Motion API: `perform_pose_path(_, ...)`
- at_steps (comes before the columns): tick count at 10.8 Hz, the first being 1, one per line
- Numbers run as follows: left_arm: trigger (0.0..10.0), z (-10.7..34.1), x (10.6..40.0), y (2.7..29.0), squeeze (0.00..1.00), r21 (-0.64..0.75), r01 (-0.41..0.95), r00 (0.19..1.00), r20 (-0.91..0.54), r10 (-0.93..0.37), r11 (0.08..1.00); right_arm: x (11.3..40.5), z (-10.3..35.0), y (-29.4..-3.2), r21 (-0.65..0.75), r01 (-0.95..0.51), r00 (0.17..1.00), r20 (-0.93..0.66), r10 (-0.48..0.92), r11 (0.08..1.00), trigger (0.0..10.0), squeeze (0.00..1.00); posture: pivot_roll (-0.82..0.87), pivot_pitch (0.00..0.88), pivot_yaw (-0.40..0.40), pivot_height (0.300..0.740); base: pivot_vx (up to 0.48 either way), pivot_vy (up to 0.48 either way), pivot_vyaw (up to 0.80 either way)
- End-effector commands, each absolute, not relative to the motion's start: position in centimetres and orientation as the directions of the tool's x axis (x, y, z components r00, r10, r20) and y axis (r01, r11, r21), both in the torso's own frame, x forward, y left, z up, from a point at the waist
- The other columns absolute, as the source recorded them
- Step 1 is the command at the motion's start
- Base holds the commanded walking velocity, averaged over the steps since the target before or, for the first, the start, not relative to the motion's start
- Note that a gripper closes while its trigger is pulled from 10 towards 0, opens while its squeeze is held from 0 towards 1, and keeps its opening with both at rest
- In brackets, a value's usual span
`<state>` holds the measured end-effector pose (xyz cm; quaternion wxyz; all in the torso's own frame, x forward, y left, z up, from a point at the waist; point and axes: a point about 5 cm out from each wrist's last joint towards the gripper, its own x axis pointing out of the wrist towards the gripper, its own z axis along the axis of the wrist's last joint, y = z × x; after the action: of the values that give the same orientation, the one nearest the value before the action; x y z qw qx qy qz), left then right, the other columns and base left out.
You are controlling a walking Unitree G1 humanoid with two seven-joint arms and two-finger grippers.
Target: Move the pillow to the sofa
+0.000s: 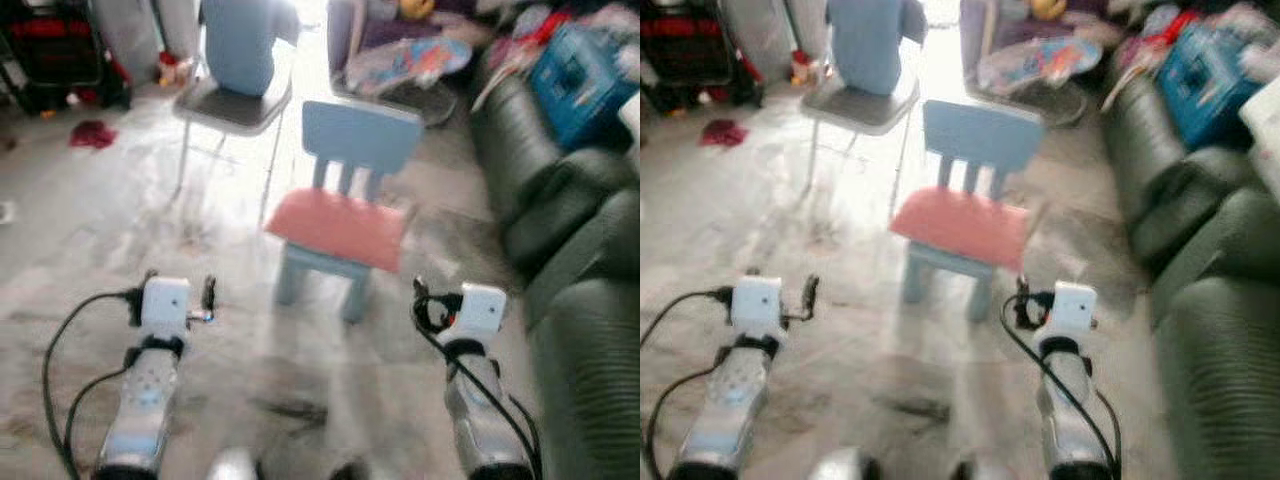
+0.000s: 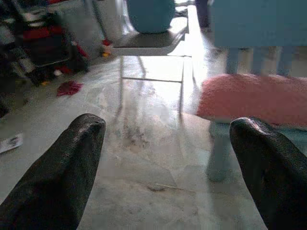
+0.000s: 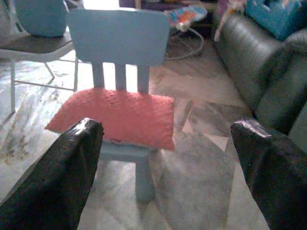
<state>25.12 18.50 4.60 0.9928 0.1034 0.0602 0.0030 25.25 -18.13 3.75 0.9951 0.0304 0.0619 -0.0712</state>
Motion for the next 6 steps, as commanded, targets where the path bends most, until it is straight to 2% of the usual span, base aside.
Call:
perform_pose_path(1,10.0,4.99,25.35,17.92,0.00,0.208,0.031,0.994,-0.105,-0.009,0.978,25.19,3.77,-18.84,0.050,0.166,0.979,-0.127,-0.158,0.985,10.0,0.00,0.03,0.079,-0.058,0.740,0.000,0.000,0.00)
perform_pose_path(2,10.0,4.98,25.38,17.91,0.00,0.211,0.033,0.994,-0.107,-0.010,0.977,25.20,3.75,-18.83,0.051,0.167,0.979,-0.128,-0.159,0.985,10.0,0.00,0.03,0.079,-0.057,0.740,0.000,0.000,0.00)
perform_pose_path(4,10.0,4.69,25.70,17.76,0.00,0.207,0.049,0.992,-0.121,-0.024,0.977,25.38,3.67,-18.74,0.044,0.165,0.979,-0.129,-0.158,0.985,10.0,0.00,0.02,0.076,-0.063,0.740,0.000,0.000,-0.80)
perform_pose_path(6,10.0,4.47,26.22,17.43,0.00,0.240,0.078,0.990,-0.131,-0.047,0.968,25.96,3.56,-18.21,0.029,0.137,0.982,-0.136,-0.131,0.990,10.0,0.00,0.00,0.082,-0.059,0.740,0.000,0.000,0.00)
